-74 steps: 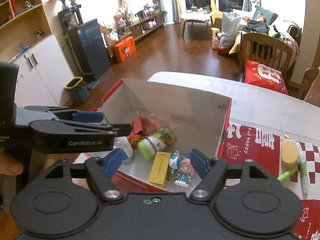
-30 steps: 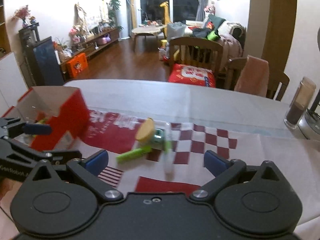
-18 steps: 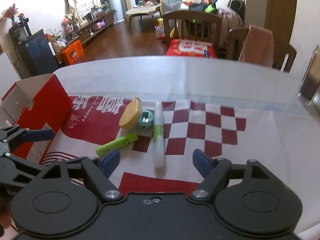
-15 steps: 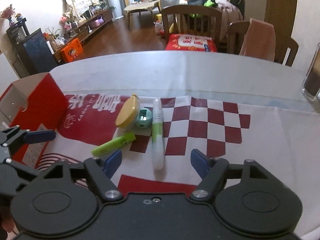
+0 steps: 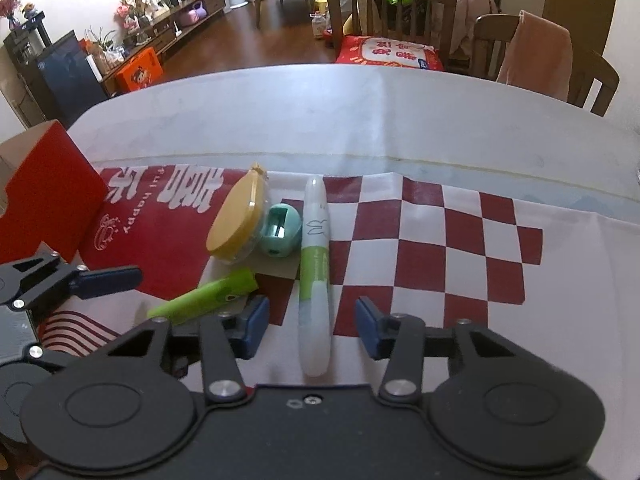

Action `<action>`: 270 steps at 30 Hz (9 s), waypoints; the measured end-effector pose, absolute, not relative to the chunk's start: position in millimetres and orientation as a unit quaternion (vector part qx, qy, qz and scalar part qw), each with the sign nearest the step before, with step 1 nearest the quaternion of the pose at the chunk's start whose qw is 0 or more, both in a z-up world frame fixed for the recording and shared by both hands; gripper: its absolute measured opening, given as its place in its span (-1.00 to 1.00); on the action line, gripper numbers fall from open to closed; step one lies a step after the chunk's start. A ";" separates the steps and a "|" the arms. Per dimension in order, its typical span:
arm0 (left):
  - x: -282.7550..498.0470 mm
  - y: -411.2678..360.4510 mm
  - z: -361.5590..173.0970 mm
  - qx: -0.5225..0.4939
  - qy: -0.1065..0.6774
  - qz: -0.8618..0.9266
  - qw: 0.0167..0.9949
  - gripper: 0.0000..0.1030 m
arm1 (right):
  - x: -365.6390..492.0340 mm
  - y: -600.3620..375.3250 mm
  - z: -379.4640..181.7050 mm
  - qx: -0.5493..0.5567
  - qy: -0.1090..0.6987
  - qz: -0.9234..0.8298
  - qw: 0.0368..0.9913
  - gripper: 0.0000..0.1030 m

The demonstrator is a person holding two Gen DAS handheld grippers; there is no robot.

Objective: Organize rigid objects
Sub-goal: 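Move both open tools over the remaining items on the checkered cloth, then grasp the green highlighter with the left tool while the right tool grasps the white marker, then carry the highlighter with the left tool while the right tool carries the marker over the box, then open the left tool to drop the highlighter while the right tool drops the marker, then withdraw both open tools from the box toward the yellow correction tape, then grasp the yellow correction tape with the left tool while the right tool grasps the teal sharpener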

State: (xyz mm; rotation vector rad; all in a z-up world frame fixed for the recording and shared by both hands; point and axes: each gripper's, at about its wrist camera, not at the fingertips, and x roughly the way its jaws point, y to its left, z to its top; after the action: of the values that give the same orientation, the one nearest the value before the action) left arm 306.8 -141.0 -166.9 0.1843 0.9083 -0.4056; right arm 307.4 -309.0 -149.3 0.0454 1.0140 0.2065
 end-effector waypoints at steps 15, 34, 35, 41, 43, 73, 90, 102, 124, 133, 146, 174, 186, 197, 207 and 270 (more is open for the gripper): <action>312.1 -162.5 -169.7 0.114 0.428 -0.227 0.868 -0.31 | 318.4 -294.1 -155.5 -0.021 0.485 0.082 0.870 -0.66; 294.3 -149.4 -154.1 0.060 0.453 -0.212 0.864 -0.68 | 269.6 -319.8 -129.3 0.086 0.474 0.061 0.874 -0.68; 292.8 -147.8 -152.1 0.056 0.454 -0.210 0.864 -0.68 | 265.4 -319.1 -126.4 0.088 0.471 0.064 0.875 -0.68; 283.1 -137.0 -135.8 0.030 0.454 -0.202 0.867 -0.68 | 242.2 -314.0 -103.7 0.091 0.453 0.074 0.884 -0.68; 278.3 -132.9 -129.0 0.025 0.454 -0.197 0.869 -0.68 | 236.4 -312.0 -96.1 0.092 0.449 0.075 0.886 -0.68; 231.8 3.8 -11.3 -0.054 0.409 -0.157 0.897 -0.68 | 195.3 -184.5 -5.9 0.047 0.406 0.140 0.902 -0.68; 246.6 147.3 -25.0 -0.066 0.416 -0.095 0.902 -0.68 | 224.3 -71.9 -15.5 0.021 0.417 0.151 0.896 -0.68; 293.2 207.2 -54.8 -0.047 0.429 -0.080 0.898 -0.68 | 255.8 -19.0 -56.8 -0.009 0.453 0.129 0.882 -0.68; 346.4 220.2 -114.0 0.009 0.500 -0.060 0.864 -0.68 | 286.9 24.0 -116.7 -0.061 0.520 0.122 0.843 -0.67; 345.9 223.8 -118.9 0.004 0.525 -0.068 0.848 -0.68 | 284.1 20.8 -112.6 -0.033 0.528 0.135 0.838 -0.49; 328.3 214.9 -99.2 -0.002 0.508 -0.085 0.857 -0.67 | 268.0 10.0 -85.3 -0.009 0.506 0.157 0.848 -0.22; 252.5 114.9 -23.5 -0.006 0.400 -0.134 0.906 0.52 | 199.0 -98.8 -19.3 -0.004 0.413 0.168 0.895 0.47; 245.5 9.6 -26.1 -0.007 0.396 -0.181 0.900 0.65 | 185.9 -186.4 -21.5 0.006 0.390 0.139 0.910 0.78; 268.5 -79.9 -53.4 0.002 0.410 -0.178 0.895 0.65 | 187.0 -251.2 -46.2 -0.024 0.373 0.113 0.921 0.97; 299.0 -124.8 -87.4 0.017 0.423 -0.184 0.887 0.65 | 212.8 -286.5 -75.6 -0.033 0.377 0.123 0.917 0.99; 379.3 -134.8 -148.8 -0.078 0.471 -0.193 0.857 -0.14 | 299.1 -276.7 -147.4 -0.038 0.400 0.168 0.900 -0.44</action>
State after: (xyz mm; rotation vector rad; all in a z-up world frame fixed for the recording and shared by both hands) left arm 379.3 -134.8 -148.8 -0.1630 0.9894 -0.4061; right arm 299.1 -276.7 -147.4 -0.0793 0.8285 0.3483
